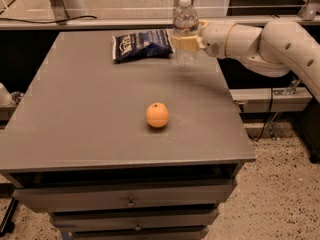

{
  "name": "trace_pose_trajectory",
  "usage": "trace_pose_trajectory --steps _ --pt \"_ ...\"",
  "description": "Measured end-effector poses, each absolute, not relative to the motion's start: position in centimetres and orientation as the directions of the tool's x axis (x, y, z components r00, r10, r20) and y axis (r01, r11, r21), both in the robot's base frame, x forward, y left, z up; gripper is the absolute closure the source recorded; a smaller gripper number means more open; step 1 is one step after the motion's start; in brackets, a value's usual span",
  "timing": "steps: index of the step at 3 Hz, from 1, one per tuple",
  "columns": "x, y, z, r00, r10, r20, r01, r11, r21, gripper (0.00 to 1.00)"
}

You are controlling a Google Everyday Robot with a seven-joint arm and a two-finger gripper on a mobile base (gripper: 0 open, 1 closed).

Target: Move water bottle near blue chip bag

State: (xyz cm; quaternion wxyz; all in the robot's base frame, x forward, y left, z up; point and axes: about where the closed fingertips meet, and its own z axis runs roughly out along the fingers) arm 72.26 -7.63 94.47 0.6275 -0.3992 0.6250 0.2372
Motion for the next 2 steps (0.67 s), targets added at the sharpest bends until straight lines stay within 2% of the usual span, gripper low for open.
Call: trace_pose_trajectory --steps 2 --pt "77.0 -9.2 93.2 0.083 -0.141 -0.987 -0.75 0.643 -0.155 1.0"
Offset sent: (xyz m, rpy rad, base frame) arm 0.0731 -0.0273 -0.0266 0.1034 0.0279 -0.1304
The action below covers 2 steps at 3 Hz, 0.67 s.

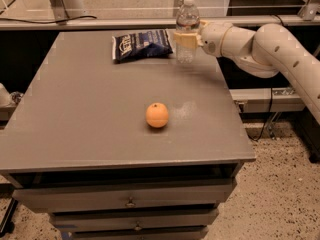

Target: Move water bottle near blue chip bag

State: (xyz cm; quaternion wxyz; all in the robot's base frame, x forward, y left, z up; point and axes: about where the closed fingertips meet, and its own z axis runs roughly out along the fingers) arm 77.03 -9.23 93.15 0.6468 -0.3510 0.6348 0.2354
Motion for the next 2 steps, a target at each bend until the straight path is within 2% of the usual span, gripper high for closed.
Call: trace_pose_trajectory --steps 1,2 --pt "78.4 -9.1 92.0 0.063 -0.13 -0.989 -0.744 0.655 -0.134 1.0" --pt "79.1 -9.2 91.0 0.031 -0.134 -0.99 -0.735 0.668 -0.114 0.84"
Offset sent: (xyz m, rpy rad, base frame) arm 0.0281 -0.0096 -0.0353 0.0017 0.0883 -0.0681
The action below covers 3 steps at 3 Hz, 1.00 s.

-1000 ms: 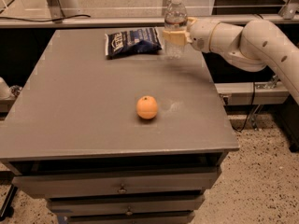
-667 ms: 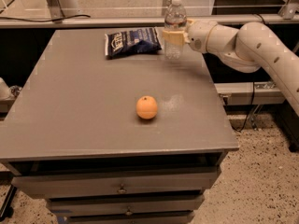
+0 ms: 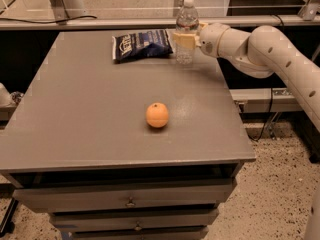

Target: Move water bottle near blue chip bag

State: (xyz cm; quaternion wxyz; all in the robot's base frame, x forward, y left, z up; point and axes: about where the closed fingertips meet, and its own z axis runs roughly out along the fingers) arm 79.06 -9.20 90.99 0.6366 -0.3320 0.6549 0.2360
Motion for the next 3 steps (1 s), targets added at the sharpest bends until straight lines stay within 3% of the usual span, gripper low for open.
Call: trace_pose_trajectory --steps 3 --pt "79.15 -9.29 91.24 0.023 -0.135 -0.991 -0.733 0.672 -0.109 0.13"
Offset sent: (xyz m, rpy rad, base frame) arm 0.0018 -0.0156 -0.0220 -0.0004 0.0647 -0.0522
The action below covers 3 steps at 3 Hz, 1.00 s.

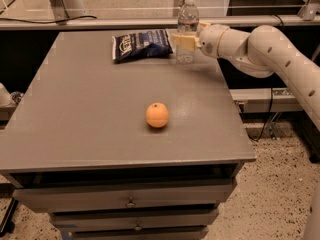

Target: Move water bottle near blue chip bag

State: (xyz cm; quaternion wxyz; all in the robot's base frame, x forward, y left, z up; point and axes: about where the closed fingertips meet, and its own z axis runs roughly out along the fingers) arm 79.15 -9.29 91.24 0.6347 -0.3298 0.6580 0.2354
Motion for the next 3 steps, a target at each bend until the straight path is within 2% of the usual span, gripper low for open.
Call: trace_pose_trajectory --steps 1,3 --pt "79.1 -9.7 90.1 -0.006 -0.133 -0.991 -0.725 0.684 -0.087 0.0" --pt "78.3 -11.6 90.9 -0.007 -0.16 -0.987 -0.718 0.688 -0.106 0.0"
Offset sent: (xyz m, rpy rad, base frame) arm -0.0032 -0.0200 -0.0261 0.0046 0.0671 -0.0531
